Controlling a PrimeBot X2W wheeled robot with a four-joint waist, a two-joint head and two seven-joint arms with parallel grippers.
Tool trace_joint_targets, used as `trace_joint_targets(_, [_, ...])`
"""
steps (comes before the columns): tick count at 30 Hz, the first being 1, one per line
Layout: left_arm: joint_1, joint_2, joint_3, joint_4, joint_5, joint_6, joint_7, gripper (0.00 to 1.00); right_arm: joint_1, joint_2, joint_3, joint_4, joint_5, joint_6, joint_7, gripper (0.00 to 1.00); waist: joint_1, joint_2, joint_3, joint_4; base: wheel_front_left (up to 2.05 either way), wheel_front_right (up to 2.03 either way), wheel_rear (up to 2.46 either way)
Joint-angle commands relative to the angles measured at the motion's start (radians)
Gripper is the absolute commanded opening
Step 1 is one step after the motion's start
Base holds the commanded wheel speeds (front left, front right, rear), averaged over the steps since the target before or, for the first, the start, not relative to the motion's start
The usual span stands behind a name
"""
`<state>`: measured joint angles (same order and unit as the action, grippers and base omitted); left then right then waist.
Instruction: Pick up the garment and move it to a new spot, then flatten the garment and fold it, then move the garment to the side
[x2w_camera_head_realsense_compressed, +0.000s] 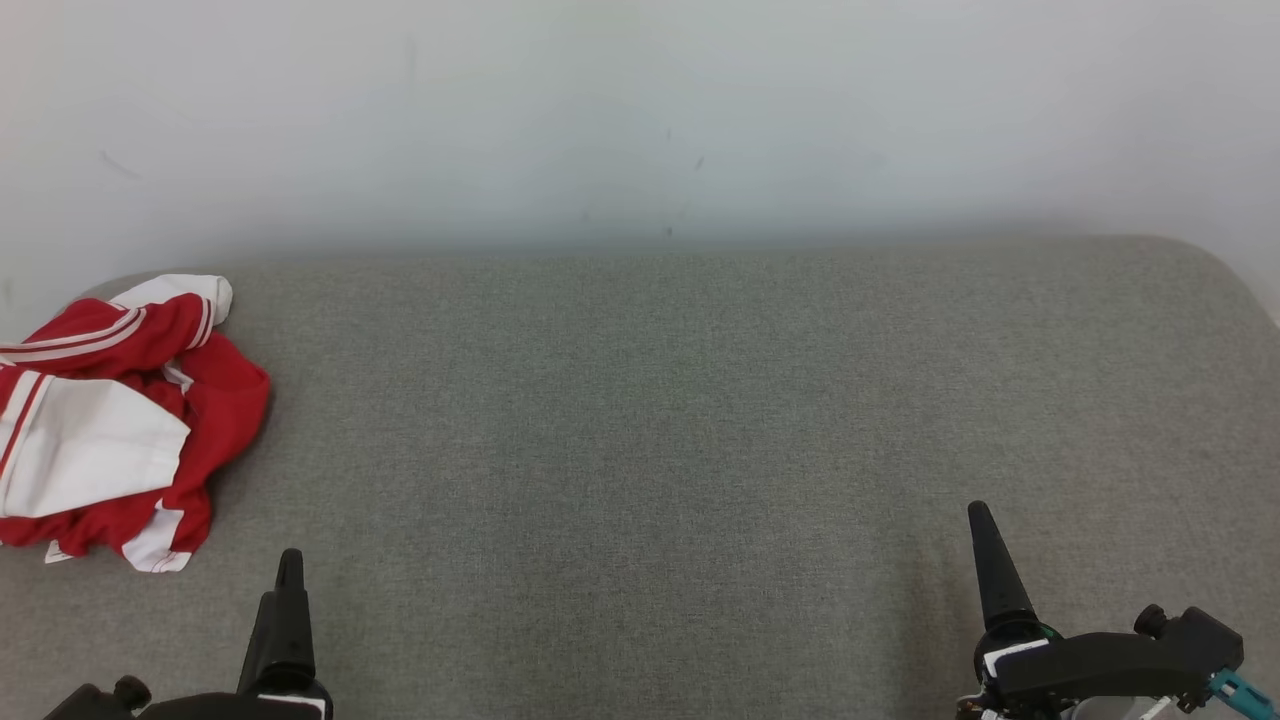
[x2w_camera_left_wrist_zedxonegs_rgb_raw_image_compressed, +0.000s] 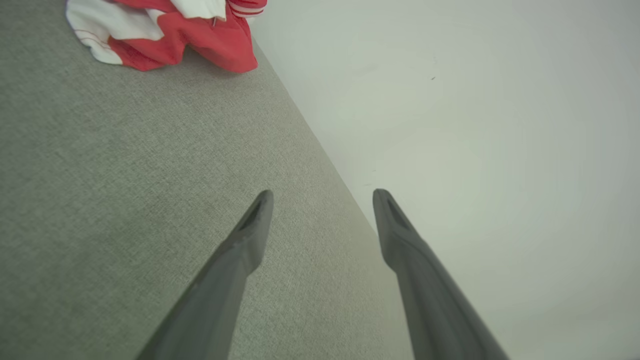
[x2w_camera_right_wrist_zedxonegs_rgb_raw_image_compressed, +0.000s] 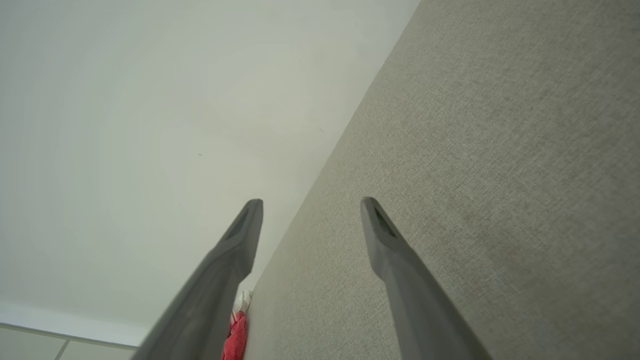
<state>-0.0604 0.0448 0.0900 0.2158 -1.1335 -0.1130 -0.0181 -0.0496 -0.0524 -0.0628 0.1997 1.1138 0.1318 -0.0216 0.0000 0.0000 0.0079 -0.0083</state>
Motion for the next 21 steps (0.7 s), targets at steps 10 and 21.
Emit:
trace_joint_targets(10, [0.004, 0.005, -0.017, -0.032, 0.224, 0.013, -0.043, 1.0, 0.0, -0.006, 0.023, -0.03, -0.22, -0.001, -0.041, 1.0, 0.0, 0.0, -0.001, -0.004, 0.0, 0.0, 0.0])
trace_joint_targets(21, [0.016, 0.015, -0.049, -0.041, 0.444, 0.021, -0.083, 1.0, 0.011, -0.004, 0.032, -0.033, -0.443, -0.001, -0.081, 1.0, 0.0, 0.0, -0.003, -0.005, 0.0, 0.0, 0.0])
